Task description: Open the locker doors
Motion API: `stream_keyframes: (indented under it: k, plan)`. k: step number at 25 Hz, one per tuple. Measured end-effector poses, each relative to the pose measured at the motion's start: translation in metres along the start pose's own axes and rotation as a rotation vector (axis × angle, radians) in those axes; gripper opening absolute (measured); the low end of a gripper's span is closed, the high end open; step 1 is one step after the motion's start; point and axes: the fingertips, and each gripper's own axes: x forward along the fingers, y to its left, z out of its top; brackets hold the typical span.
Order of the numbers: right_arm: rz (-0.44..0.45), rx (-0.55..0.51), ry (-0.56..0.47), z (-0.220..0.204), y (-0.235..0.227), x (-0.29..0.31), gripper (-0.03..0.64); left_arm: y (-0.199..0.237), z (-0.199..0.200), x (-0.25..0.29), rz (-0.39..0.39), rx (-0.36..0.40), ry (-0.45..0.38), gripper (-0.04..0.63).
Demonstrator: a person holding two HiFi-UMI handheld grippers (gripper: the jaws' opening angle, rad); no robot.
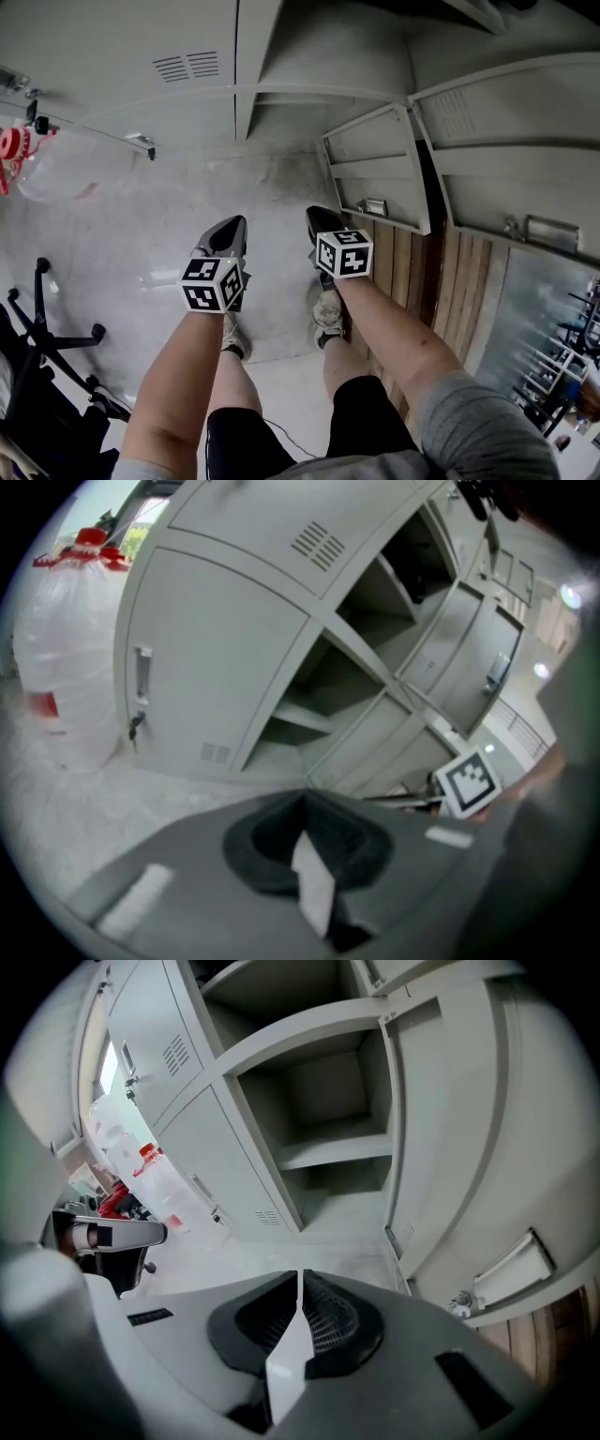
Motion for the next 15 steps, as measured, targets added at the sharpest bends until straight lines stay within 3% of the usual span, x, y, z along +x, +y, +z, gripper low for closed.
stream_keyframes:
  k: [4, 9, 12, 15]
  plan:
    - [0.022, -0.027, -0.036, 0.032, 0.021, -0.052, 0.023, -0.033, 0.033, -0.030, 0.008, 0.043, -0.014, 0.004]
    - [0.066, -0.015, -0.096, 0.103, 0.065, -0.171, 0.023, -0.106, 0.121, -0.104, 0.016, 0.102, -0.080, 0.003]
    - [0.101, -0.039, -0.150, 0.162, 0.098, -0.259, 0.023, -0.164, 0.194, -0.166, 0.004, 0.151, -0.146, 0.005]
    - [0.128, -0.134, -0.257, 0.256, 0.128, -0.328, 0.023, -0.214, 0.294, -0.215, -0.029, 0.246, -0.253, 0.003]
